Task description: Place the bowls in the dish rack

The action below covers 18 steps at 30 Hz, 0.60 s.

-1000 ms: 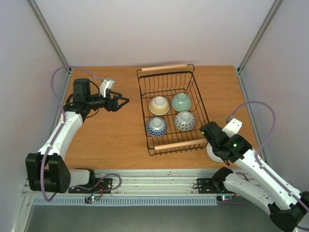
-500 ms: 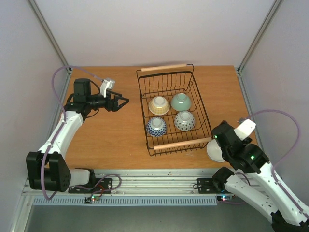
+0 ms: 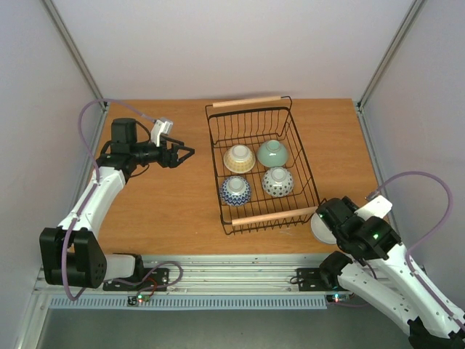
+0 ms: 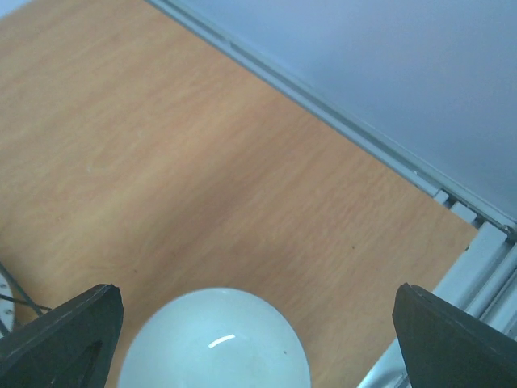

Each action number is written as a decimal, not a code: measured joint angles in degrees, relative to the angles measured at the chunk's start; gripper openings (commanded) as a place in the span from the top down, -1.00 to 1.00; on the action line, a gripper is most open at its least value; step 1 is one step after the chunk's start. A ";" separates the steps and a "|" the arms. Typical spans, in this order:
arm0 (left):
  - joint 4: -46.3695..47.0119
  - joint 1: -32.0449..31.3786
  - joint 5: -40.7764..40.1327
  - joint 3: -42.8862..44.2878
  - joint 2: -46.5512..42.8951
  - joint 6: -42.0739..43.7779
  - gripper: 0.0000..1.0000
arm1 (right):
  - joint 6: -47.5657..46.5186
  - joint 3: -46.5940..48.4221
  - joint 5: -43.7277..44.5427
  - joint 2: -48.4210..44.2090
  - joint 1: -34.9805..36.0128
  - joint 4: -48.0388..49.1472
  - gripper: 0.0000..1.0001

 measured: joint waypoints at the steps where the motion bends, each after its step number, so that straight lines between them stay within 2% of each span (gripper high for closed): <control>1: 0.00 0.00 0.00 0.00 0.00 0.00 -0.53 | 0.13 -0.76 -0.50 0.09 0.00 0.04 -0.85; 11: 0.00 0.00 -0.02 0.00 0.00 0.00 -0.53 | -3.04 -2.91 -2.89 7.15 -0.04 6.12 -0.86; 18: 0.00 0.00 -0.02 0.00 0.00 0.02 -0.54 | -9.86 -3.65 -4.87 13.97 -0.09 18.62 -0.87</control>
